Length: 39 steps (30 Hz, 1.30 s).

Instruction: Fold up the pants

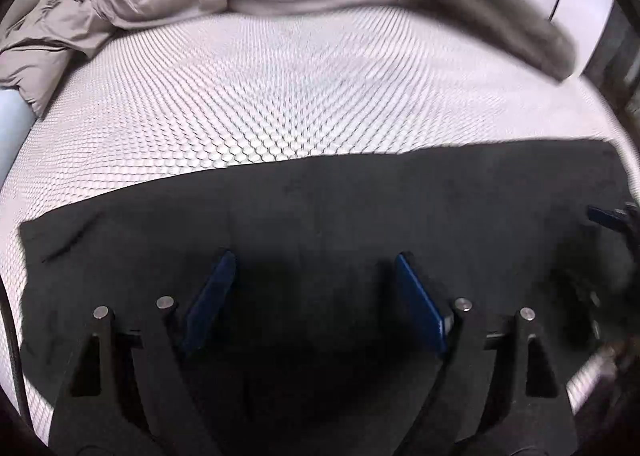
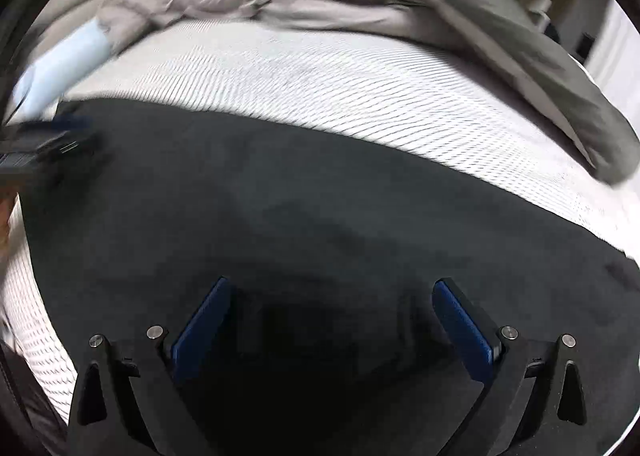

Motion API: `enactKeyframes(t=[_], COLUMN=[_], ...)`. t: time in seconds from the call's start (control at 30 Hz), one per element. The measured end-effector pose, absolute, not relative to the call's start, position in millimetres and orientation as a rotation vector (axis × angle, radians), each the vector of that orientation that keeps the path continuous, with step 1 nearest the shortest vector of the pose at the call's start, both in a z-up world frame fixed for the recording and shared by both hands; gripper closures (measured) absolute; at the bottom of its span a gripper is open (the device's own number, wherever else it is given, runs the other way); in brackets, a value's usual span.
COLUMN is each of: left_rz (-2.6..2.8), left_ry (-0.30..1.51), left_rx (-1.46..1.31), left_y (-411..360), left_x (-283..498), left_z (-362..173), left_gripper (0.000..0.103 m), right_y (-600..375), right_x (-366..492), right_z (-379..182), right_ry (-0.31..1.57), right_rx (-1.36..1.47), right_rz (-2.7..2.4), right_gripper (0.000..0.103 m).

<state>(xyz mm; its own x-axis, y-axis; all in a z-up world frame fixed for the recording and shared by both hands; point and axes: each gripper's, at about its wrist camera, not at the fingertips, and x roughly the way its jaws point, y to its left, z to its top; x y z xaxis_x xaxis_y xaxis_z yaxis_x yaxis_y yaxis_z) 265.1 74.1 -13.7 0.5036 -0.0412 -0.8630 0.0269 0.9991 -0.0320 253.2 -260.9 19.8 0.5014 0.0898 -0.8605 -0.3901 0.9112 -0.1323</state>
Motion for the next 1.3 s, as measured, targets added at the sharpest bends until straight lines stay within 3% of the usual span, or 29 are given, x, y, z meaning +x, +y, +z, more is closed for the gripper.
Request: enactKeyframes(t=[0.2, 0.27, 0.33, 0.4, 0.47, 0.63, 0.7, 0.77, 0.87, 0.93, 0.97, 1.07, 1.23, 1.3], left_rz=[0.189, 0.279, 0.227, 0.207, 0.143, 0.047, 0.043, 0.068, 0.095, 0.179, 0.237, 0.294, 0.164, 0.048], left_ry=[1.003, 0.99, 0.994, 0.986, 0.987, 0.915, 0.924, 0.977, 0.982, 0.977, 0.968, 0.964, 0.887, 0.87], left_rx=[-0.018, -0.059, -0.127, -0.087, -0.109, -0.16, -0.182, -0.163, -0.139, -0.131, -0.125, -0.157, -0.148, -0.142], left_y=[123, 156, 170, 165, 157, 163, 172, 182, 201, 211, 218, 224, 167, 127], left_x=[278, 273, 267, 263, 250, 213, 208, 207, 213, 207, 205, 199, 175, 170], left_z=[-28, -35, -38, -34, -24, -5, -11, -25, -38, -39, -37, -29, 2, 11], left_gripper=[0.019, 0.0, 0.0, 0.005, 0.02, 0.022, 0.039, 0.069, 0.092, 0.093, 0.102, 0.102, 0.101, 0.091], right_y=[-268, -282, -292, -297, -297, -290, -287, -284, -281, -281, -283, -289, -305, -303], right_x=[248, 251, 250, 250, 250, 245, 244, 243, 242, 242, 242, 236, 230, 219], right_z=[7, 6, 5, 5, 6, 9, 11, 10, 10, 10, 9, 9, 20, 29], right_ry=[1.023, 1.033, 1.045, 1.045, 1.039, 1.021, 1.018, 1.014, 1.012, 1.009, 1.007, 1.003, 0.981, 0.96], right_rx=[-0.374, -0.356, -0.326, -0.318, -0.322, -0.348, -0.357, -0.366, -0.374, -0.378, -0.381, -0.38, -0.37, -0.363], right_rz=[0.277, 0.259, 0.247, 0.243, 0.244, 0.252, 0.252, 0.251, 0.25, 0.252, 0.252, 0.241, 0.198, 0.271], right_gripper=[0.001, 0.001, 0.001, 0.001, 0.001, 0.001, 0.001, 0.001, 0.001, 0.001, 0.001, 0.001, 0.001, 0.001])
